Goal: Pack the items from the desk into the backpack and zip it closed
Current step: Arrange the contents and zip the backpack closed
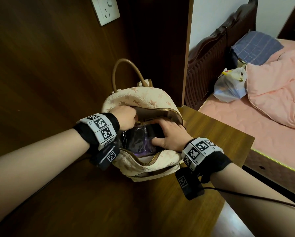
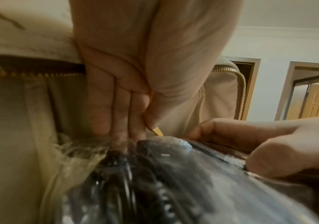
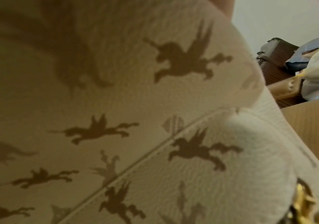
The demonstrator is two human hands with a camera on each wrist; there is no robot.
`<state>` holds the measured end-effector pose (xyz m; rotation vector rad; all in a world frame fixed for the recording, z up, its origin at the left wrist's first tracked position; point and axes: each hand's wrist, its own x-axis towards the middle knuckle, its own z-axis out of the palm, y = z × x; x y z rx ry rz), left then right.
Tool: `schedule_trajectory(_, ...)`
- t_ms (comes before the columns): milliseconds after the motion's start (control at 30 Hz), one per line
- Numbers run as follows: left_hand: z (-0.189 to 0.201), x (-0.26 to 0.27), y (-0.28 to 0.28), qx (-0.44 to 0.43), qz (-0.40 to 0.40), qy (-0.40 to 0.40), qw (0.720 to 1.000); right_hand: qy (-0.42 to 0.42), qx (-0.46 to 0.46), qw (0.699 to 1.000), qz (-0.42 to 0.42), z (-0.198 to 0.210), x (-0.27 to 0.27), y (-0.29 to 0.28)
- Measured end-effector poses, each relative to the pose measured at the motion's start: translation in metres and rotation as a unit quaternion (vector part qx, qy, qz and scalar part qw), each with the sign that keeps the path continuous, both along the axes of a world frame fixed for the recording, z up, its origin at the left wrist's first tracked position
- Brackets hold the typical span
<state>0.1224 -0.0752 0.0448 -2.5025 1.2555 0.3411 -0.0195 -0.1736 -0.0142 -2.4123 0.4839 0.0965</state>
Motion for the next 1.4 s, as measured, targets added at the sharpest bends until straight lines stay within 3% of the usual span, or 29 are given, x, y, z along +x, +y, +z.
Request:
schedule_trajectory(233,0.007,0.012,-0.002,0.039,0.002,0.052,0.998,0.007,-0.007,1.0,0.0,0.001,0.0,-0.001)
schedule_trajectory(467,0.004,0.011,-0.001,0.015,-0.029,0.022,0.999,0.007,-0.132,0.989,0.064,0.009,0.008,0.008)
schedule_trajectory(567,0.003,0.013,-0.001,0.018,-0.026,0.021,0.999,0.002,-0.104,0.991,0.088,0.0,0.012,0.011)
schedule_trajectory(833,0.001,0.01,-0.001,0.033,-0.006,0.05,0.998,-0.007,-0.069,0.996,0.061,-0.005,0.014,0.006)
schedule_trajectory(1033,0.002,0.008,0.002,0.05,0.018,0.121,0.991,0.01,-0.064,0.996,0.066,0.003,0.011,0.006)
schedule_trajectory(1400,0.007,-0.005,0.015,-0.114,-0.031,-0.014,0.993,0.016,-0.067,0.996,0.059,-0.002,0.01,0.005)
